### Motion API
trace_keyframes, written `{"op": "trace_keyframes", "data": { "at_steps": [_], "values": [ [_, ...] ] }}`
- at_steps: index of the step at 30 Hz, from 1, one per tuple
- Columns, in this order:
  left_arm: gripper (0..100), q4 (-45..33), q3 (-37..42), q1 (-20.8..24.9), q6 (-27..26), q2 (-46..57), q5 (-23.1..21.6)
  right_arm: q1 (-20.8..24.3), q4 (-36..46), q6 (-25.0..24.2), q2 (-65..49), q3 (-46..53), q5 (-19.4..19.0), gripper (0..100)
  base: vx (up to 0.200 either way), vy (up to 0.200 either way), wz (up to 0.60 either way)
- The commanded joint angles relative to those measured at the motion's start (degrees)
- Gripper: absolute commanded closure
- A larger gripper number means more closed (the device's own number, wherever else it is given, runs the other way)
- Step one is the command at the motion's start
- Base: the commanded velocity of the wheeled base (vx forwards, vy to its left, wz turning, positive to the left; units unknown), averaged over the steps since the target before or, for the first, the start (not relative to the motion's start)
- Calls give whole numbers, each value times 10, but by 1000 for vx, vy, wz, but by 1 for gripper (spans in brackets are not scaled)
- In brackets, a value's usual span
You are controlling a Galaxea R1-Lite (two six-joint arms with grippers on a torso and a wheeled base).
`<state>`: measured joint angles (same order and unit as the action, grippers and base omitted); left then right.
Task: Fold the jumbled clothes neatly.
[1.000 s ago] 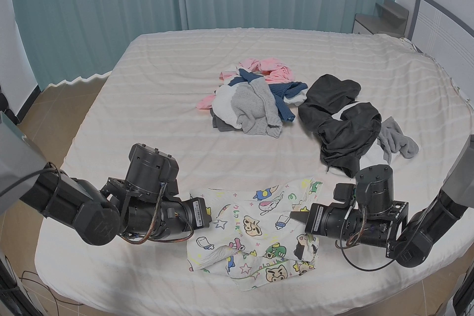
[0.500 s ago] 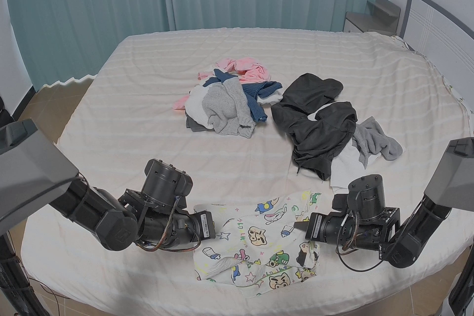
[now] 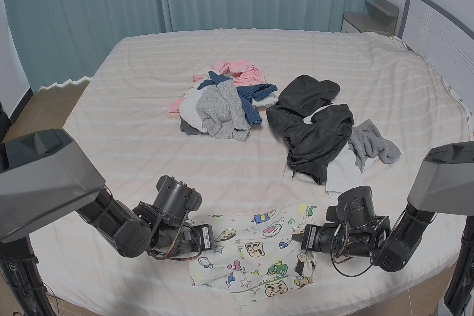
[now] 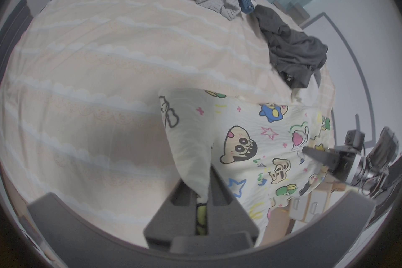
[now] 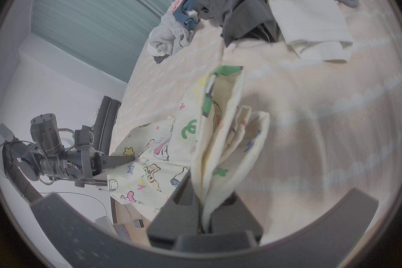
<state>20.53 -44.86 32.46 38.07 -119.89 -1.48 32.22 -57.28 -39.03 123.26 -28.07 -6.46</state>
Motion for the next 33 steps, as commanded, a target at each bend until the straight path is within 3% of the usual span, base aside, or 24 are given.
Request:
{"op": "trace_keyframes", "data": {
  "at_steps": [1, 20, 21, 27, 33],
  "values": [
    [100, -1, 4, 2, -17, -36, 23, 0, 0, 2, 34, -2, 1, 100, 0, 0, 0],
    [100, 28, 6, 14, -27, -73, 53, 0, -35, 1, 77, 7, 7, 100, 0, 0, 0],
    [100, 28, 1, 13, -25, -73, 53, 0, -35, 1, 77, 7, 7, 0, 0, 0, 0],
    [100, 37, 7, 13, -24, -67, 53, 0, -42, 0, 68, 21, 9, 0, -200, 0, 0],
    [100, 48, 18, 13, -27, -53, 67, 0, -66, 0, 45, 43, 24, 0, 0, 0, 0]
  ]
}}
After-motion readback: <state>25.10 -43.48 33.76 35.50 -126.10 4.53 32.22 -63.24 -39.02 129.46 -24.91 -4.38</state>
